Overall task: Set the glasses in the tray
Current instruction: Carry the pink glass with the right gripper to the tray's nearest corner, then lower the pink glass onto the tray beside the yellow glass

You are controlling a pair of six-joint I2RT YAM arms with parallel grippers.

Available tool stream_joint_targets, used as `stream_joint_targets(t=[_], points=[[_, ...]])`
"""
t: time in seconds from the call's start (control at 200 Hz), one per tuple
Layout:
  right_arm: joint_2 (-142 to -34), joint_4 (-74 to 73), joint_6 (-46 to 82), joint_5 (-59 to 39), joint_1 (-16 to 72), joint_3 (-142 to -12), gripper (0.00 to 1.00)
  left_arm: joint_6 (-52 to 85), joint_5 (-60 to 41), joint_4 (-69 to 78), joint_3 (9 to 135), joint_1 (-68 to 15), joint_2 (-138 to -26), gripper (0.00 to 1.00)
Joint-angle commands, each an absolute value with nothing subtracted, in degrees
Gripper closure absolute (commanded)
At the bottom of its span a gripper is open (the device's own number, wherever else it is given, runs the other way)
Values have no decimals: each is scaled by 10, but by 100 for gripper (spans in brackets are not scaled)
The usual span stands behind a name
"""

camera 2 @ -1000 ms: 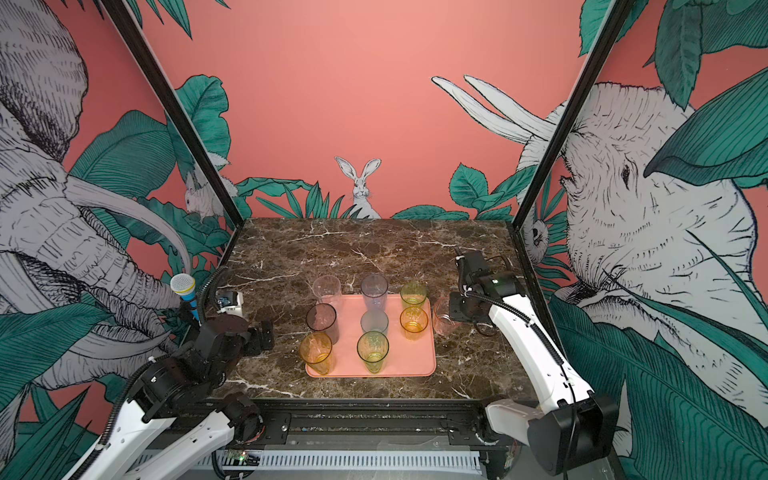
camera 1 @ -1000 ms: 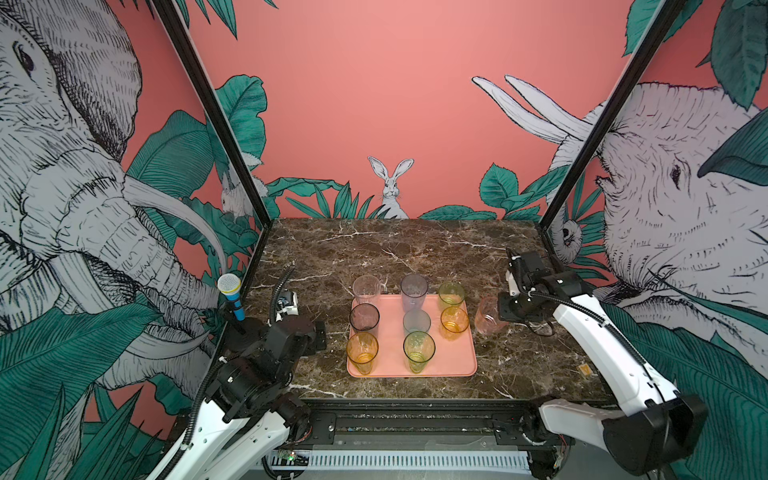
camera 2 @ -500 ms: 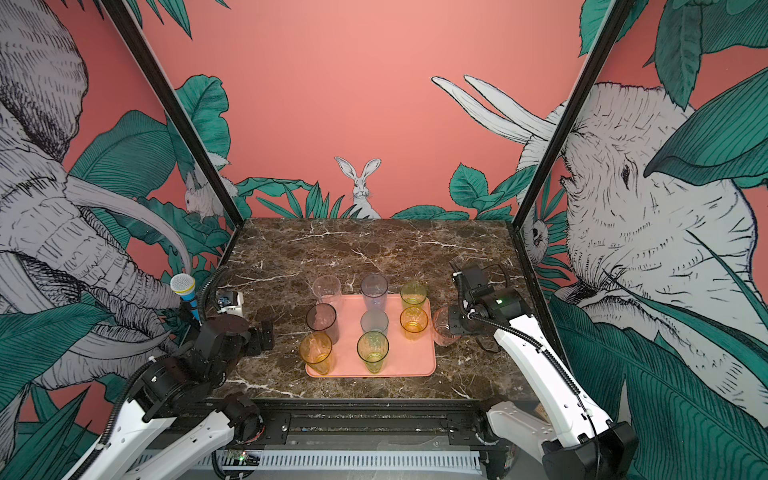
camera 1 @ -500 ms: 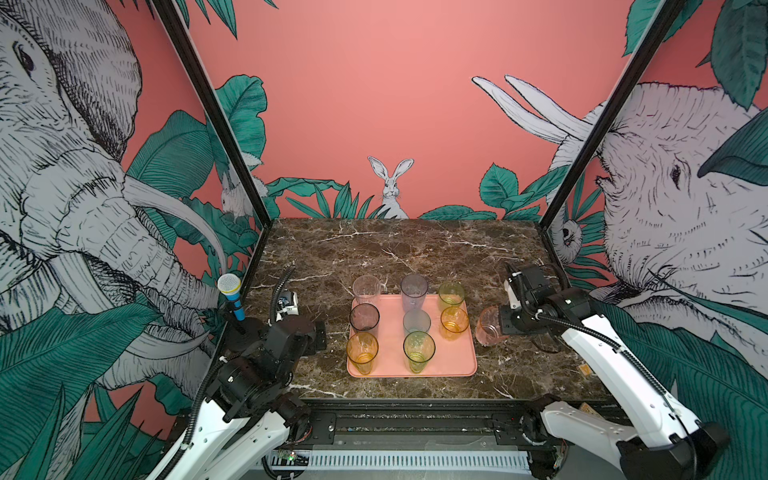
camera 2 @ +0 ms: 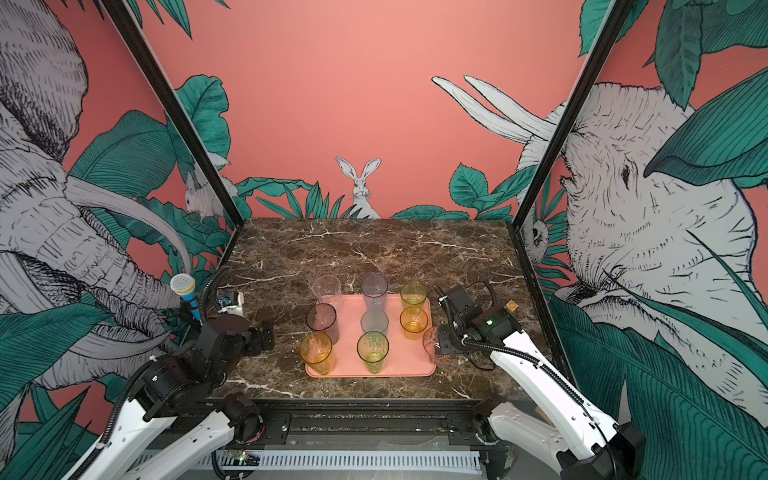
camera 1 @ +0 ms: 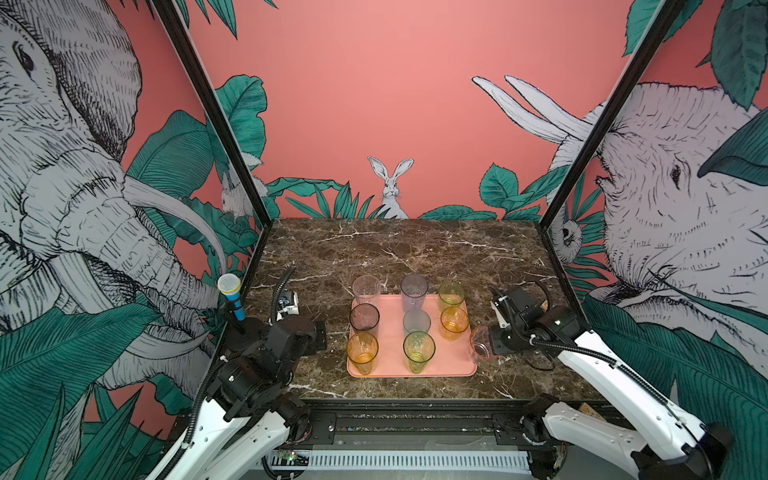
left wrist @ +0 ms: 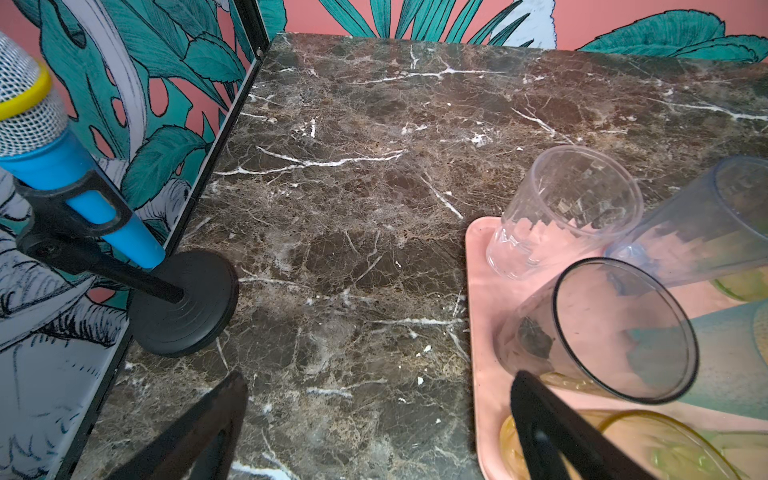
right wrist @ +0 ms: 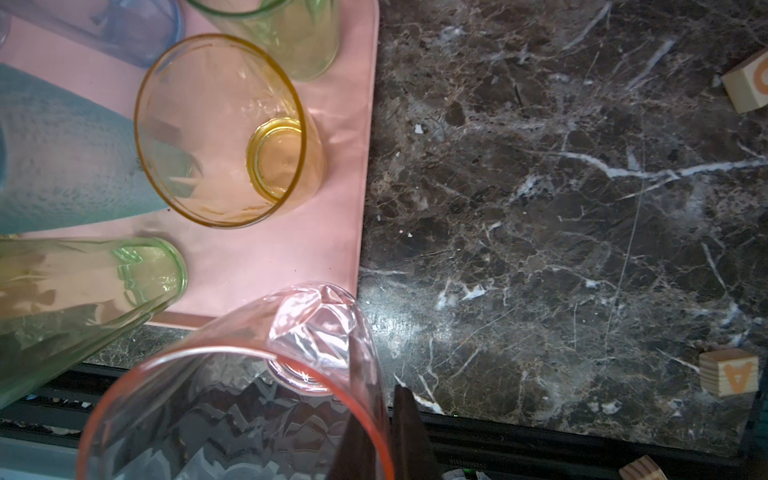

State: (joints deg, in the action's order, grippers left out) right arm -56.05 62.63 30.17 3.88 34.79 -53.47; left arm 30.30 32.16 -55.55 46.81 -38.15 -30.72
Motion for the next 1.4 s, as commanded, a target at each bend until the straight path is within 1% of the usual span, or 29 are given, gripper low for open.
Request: stream_joint_targets(t=[0.0,0.48,1.396], points=[[-553,602,330,47,374,-525,100,313,330,-563,465,-381,-311,1],[-575,532,355,77,444,-478,100,312,330,-560,464,-381,-309,1],[-632,464,369,74,467,-450,100,310,329,-555,461,-381,-310,1]])
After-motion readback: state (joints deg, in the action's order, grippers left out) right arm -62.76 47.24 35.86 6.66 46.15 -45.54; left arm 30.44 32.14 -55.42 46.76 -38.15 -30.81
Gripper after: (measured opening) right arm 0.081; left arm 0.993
